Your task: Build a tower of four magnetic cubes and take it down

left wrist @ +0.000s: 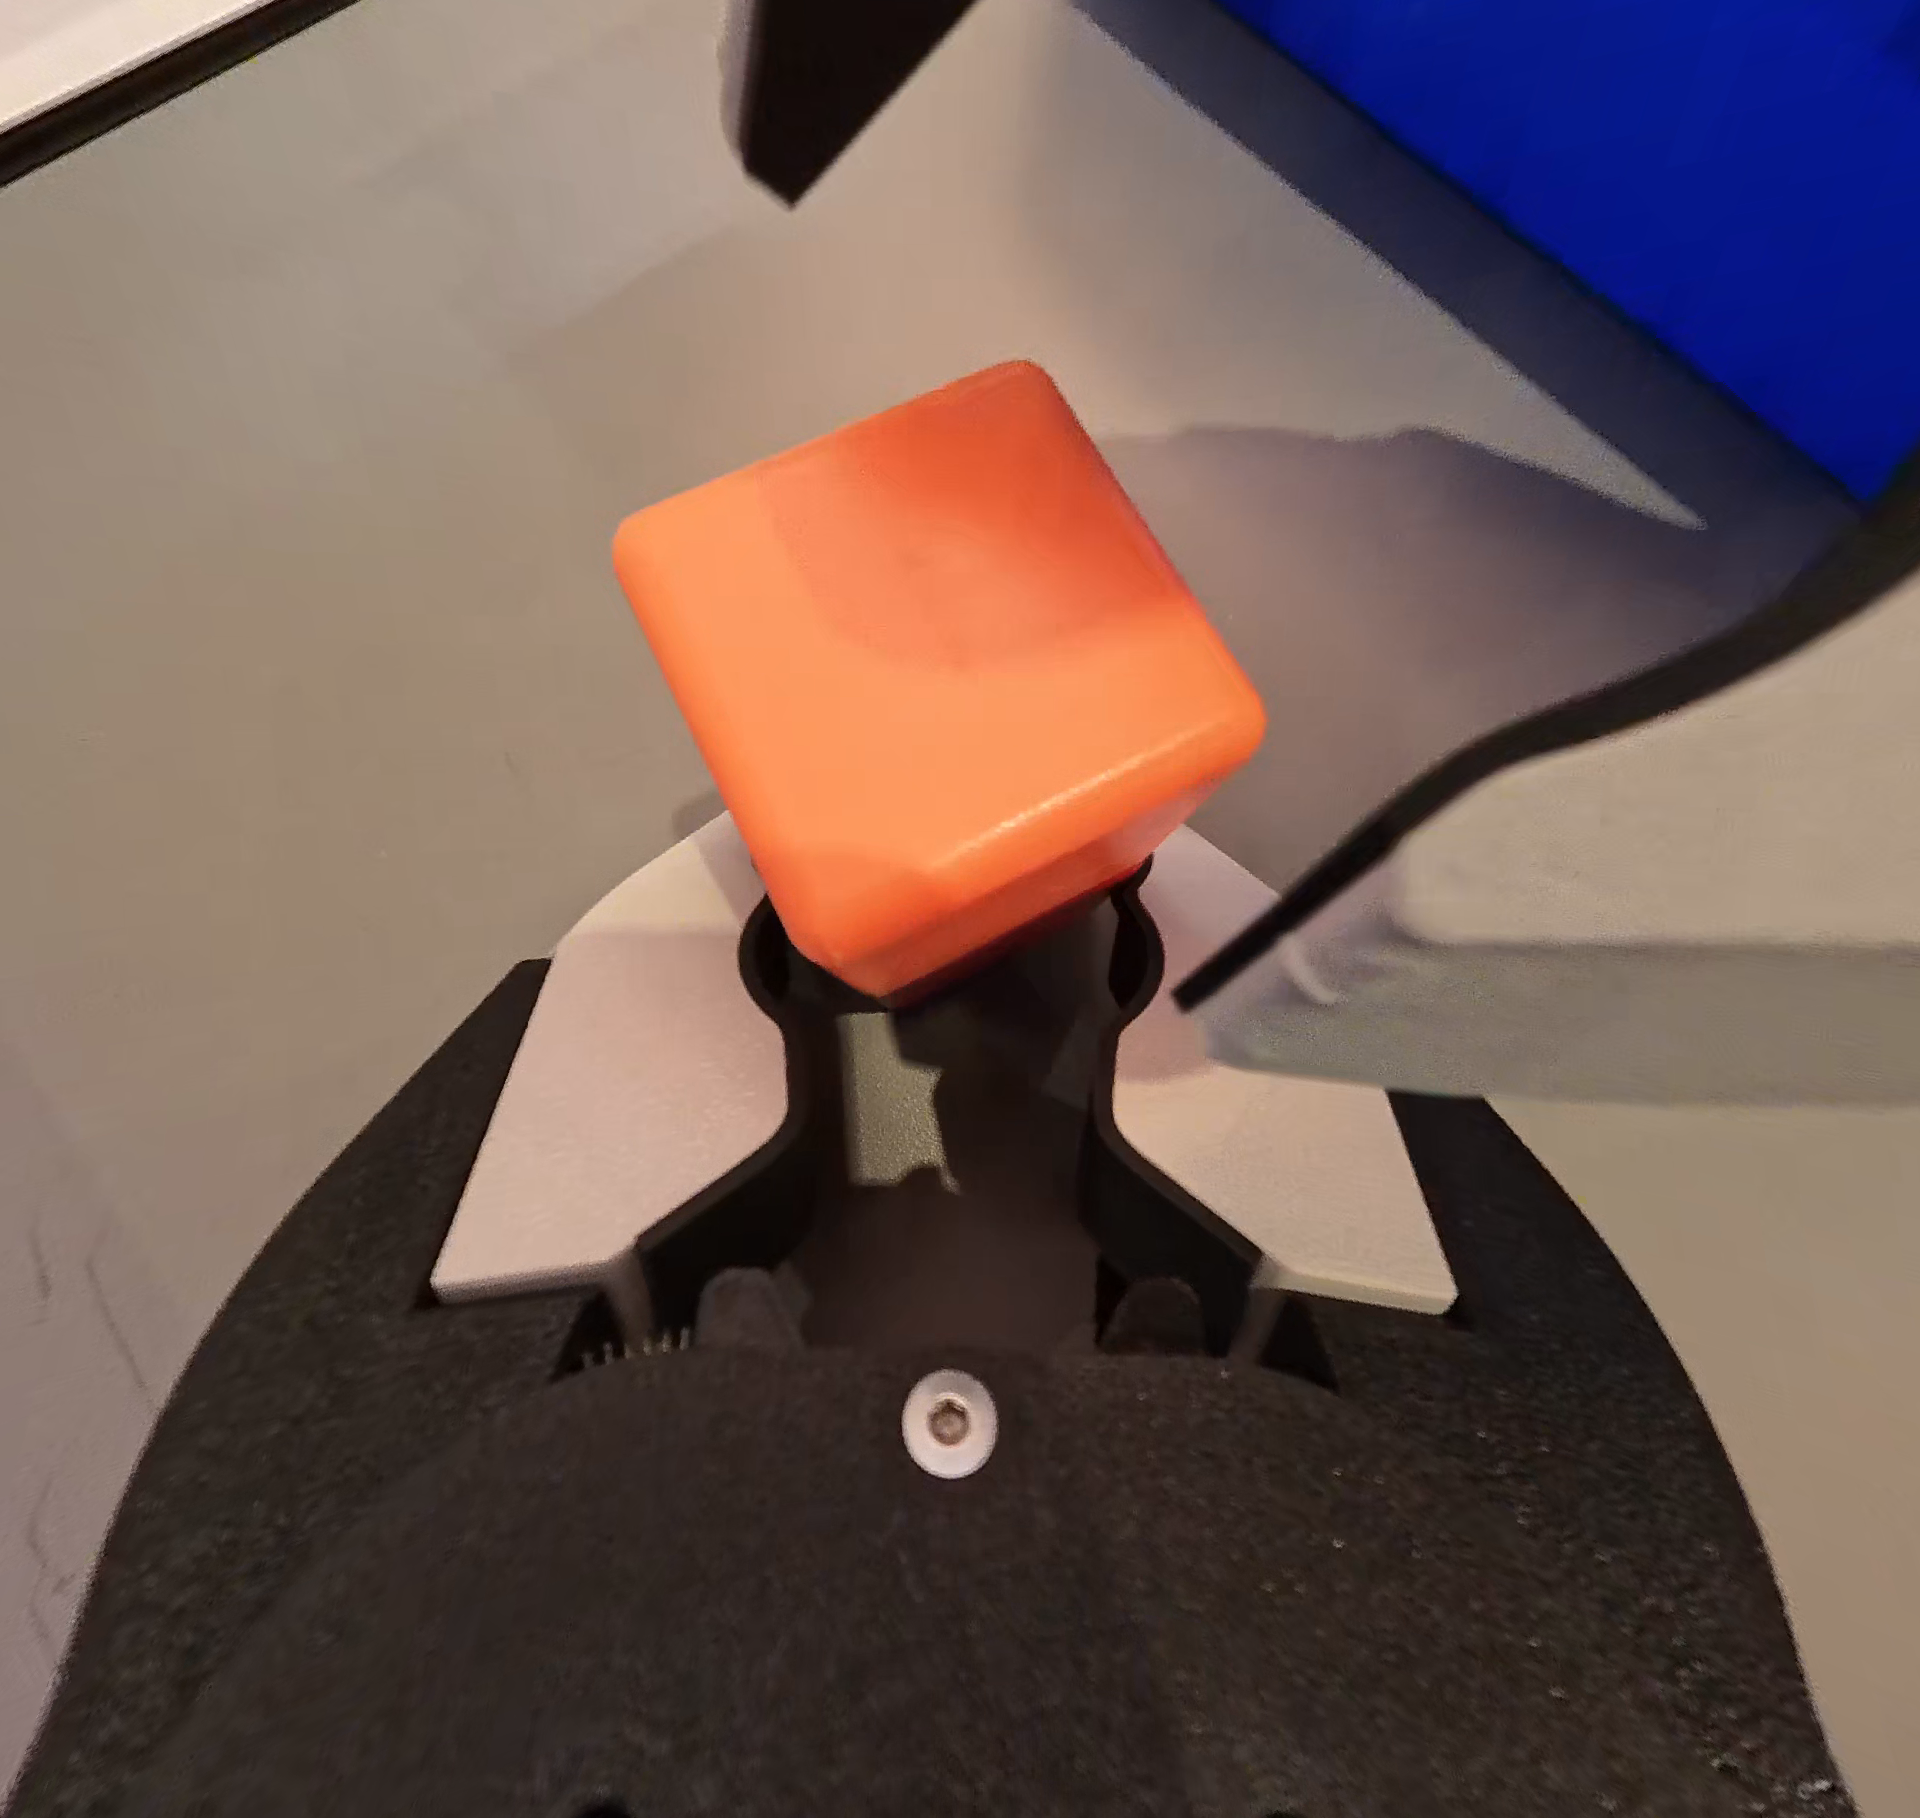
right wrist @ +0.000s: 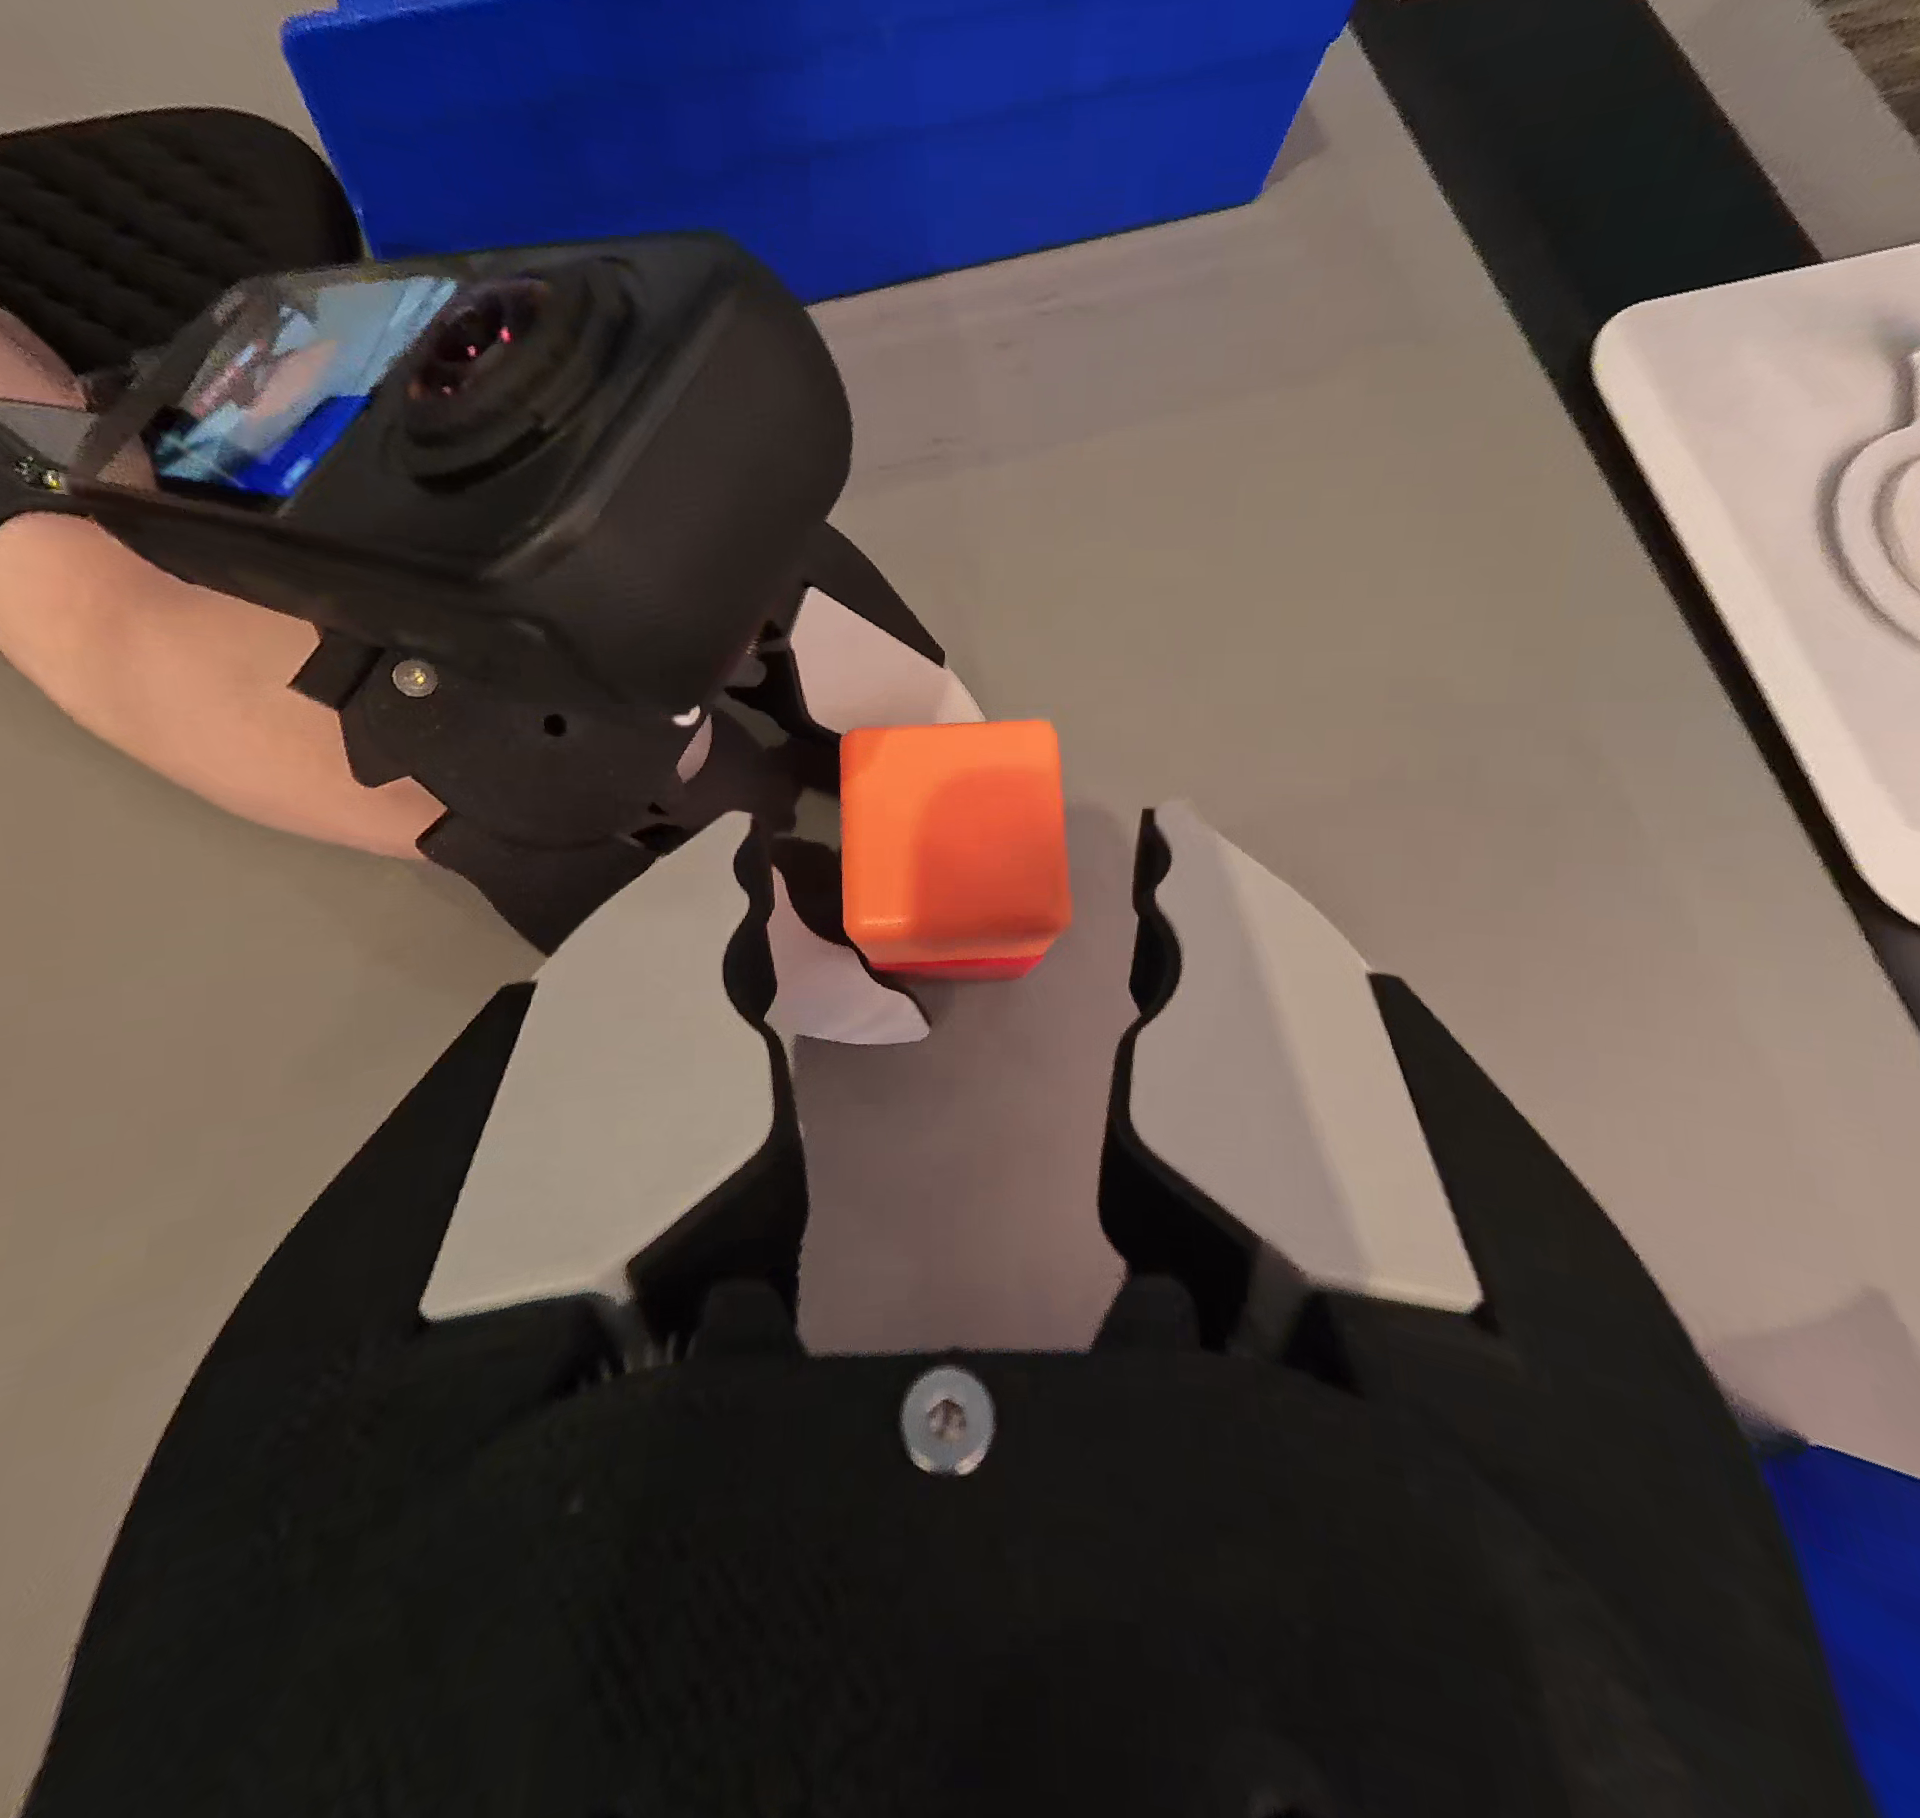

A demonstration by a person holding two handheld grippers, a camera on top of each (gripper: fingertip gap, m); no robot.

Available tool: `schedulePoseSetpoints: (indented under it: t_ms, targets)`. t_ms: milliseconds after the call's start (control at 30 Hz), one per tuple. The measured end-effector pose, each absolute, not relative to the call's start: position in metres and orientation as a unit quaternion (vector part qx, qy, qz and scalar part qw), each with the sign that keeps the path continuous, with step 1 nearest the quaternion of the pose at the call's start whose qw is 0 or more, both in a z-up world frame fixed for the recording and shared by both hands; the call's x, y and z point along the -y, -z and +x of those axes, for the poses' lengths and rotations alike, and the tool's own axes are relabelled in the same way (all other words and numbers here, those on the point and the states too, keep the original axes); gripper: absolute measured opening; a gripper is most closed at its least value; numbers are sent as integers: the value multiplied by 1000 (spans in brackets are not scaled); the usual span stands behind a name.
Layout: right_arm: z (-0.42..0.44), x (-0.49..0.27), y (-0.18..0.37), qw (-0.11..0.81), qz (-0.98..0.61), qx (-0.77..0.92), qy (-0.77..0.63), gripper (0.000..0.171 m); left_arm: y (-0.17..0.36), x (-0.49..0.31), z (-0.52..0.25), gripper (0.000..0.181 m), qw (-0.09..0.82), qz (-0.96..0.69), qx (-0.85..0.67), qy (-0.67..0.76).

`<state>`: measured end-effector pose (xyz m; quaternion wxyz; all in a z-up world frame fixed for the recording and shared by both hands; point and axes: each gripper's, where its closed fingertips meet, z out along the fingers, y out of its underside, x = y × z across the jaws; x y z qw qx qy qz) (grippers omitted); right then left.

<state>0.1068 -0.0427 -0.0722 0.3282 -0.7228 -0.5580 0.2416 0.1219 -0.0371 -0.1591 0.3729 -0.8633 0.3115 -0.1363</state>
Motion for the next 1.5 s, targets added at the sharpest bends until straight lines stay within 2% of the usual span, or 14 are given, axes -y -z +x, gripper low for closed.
schedulePoseSetpoints:
  t_ms: [100, 233, 1233, 1500]
  targets:
    - [108, 43, 84, 311, -729, 568, -221, 65, 159, 37, 122, 61, 373, -863, -312, 136]
    - [106, 43, 88, 311, -725, 576, -214, 47, 159, 37, 122, 60, 373, -863, -312, 136]
    - [120, 40, 86, 270, -765, 533, -238, 46, 159, 39, 127, 57, 369, -858, -327, 142]
    - [128, 33, 68, 306, -762, 529, -216, 46, 159, 39, 127, 56, 369, -858, -328, 142]
